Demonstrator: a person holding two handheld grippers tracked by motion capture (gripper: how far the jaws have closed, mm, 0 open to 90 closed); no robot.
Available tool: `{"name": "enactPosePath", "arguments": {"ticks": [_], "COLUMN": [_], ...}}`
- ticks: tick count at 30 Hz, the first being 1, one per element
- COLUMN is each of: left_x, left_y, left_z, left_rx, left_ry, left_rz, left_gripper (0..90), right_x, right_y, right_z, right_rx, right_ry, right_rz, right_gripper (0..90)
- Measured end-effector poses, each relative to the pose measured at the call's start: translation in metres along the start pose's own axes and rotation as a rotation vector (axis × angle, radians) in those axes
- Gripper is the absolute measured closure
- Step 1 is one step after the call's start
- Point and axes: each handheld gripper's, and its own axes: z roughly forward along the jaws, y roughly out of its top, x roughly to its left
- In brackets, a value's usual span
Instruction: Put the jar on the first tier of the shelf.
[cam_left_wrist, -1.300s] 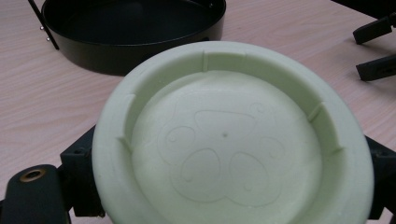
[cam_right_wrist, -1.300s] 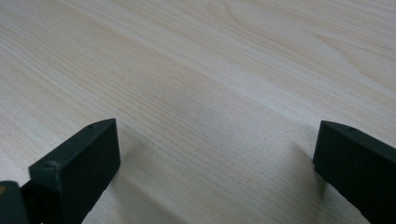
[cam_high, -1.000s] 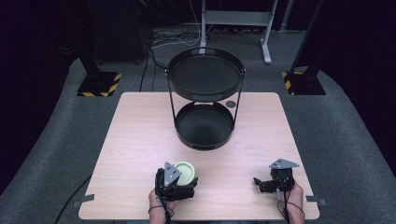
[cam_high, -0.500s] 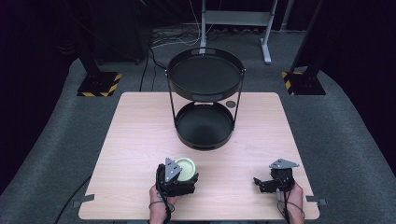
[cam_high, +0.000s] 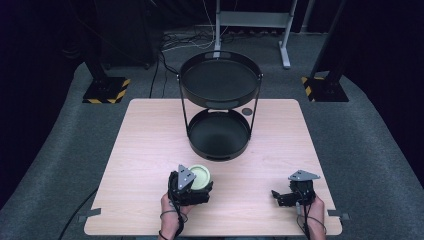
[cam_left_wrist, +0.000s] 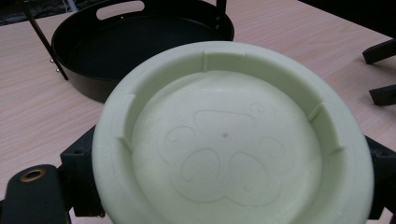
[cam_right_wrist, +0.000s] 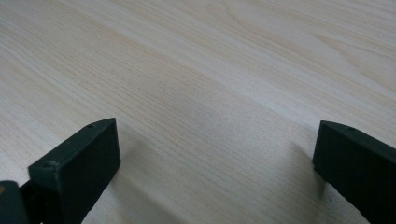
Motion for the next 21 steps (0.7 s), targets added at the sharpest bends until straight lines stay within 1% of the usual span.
{"name": "enactPosePath", "arguments": {"ticks": [21], "left_x": [0.006], "left_y": [0.015], "left_z": [0.008], "left_rx": [-0.010], "left_ry": [-0.004], "left_rz": [0.004], "left_gripper": [11.3], "right_x": [0.000], "right_y": [0.000], "right_z": [0.000], "right_rx": [0.000], "right_ry": [-0.001], "right_rz": [0.000], "right_gripper": [0.1]}}
